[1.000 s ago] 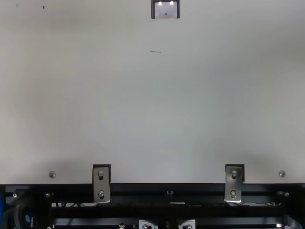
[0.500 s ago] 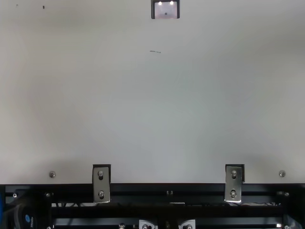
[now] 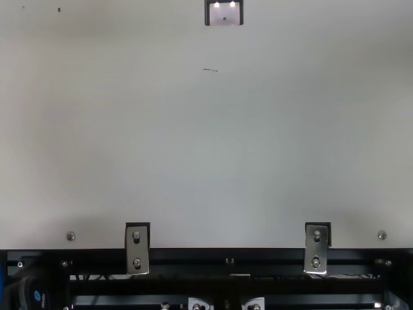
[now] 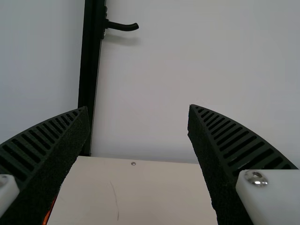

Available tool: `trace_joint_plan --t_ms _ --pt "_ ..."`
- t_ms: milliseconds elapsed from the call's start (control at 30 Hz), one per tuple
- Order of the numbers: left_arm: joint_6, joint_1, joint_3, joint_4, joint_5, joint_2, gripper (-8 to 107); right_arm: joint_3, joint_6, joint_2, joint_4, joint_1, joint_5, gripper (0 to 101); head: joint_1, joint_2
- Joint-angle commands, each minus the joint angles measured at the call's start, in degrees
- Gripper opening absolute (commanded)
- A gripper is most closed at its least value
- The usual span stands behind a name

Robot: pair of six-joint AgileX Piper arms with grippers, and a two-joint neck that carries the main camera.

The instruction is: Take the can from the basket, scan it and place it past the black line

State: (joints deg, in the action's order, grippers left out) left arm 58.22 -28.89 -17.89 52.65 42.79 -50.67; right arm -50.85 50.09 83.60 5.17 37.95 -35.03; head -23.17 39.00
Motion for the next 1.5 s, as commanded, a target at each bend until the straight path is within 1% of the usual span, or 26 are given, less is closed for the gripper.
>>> trace_joint_plan --t_ms 0,200,400,500,633,800,867,933,1067,1167,1300,1467 --pt "0.00 0.00 0.00 0.00 0.00 0.00 90 -0.43 0.64 -1.89 1.69 -0.42 -0.36 101 -1.83 1.04" --pt "0.00 0.00 0.00 0.00 0.00 0.00 90 -2.02 2.62 -8.75 6.68 -2.59 -2.71 101 -1.83 1.04" --pt "0.00 0.00 0.00 0.00 0.00 0.00 90 -2.70 4.50 -16.75 12.12 -6.57 -5.43 101 -1.83 1.04" --pt "0.00 0.00 0.00 0.00 0.00 0.00 90 -2.72 4.91 -20.79 15.29 -9.60 -6.53 101 -1.83 1.04" --pt "0.00 0.00 0.00 0.00 0.00 0.00 90 -2.63 4.26 -25.93 20.14 -14.61 -7.16 101 -1.83 1.04" --pt "0.00 0.00 0.00 0.00 0.00 0.00 90 -2.39 1.21 -30.96 24.73 -21.78 -6.15 101 -1.83 1.04" --pt "0.00 0.00 0.00 0.00 0.00 0.00 90 -2.28 -0.51 -32.52 26.32 -24.69 -4.71 101 -1.83 1.04" --pt "0.00 0.00 0.00 0.00 0.00 0.00 90 -2.14 -2.72 -33.72 27.95 -27.34 -2.55 101 -1.83 1.04" --pt "0.00 0.00 0.00 0.00 0.00 0.00 90 -1.15 -7.31 -35.57 31.35 -30.93 3.47 101 -1.83 1.04" --pt "0.00 0.00 0.00 0.00 0.00 0.00 90 0.56 -10.26 -36.77 32.76 -32.64 8.32 101 -1.83 1.04" --pt "0.00 0.00 0.00 0.00 0.00 0.00 90 4.16 -13.57 -38.71 32.92 -33.69 15.02 101 -1.83 1.04" --pt "0.00 0.00 0.00 0.00 0.00 0.00 90 9.94 -16.99 -41.51 29.92 -33.12 22.94 101 -1.83 1.04"
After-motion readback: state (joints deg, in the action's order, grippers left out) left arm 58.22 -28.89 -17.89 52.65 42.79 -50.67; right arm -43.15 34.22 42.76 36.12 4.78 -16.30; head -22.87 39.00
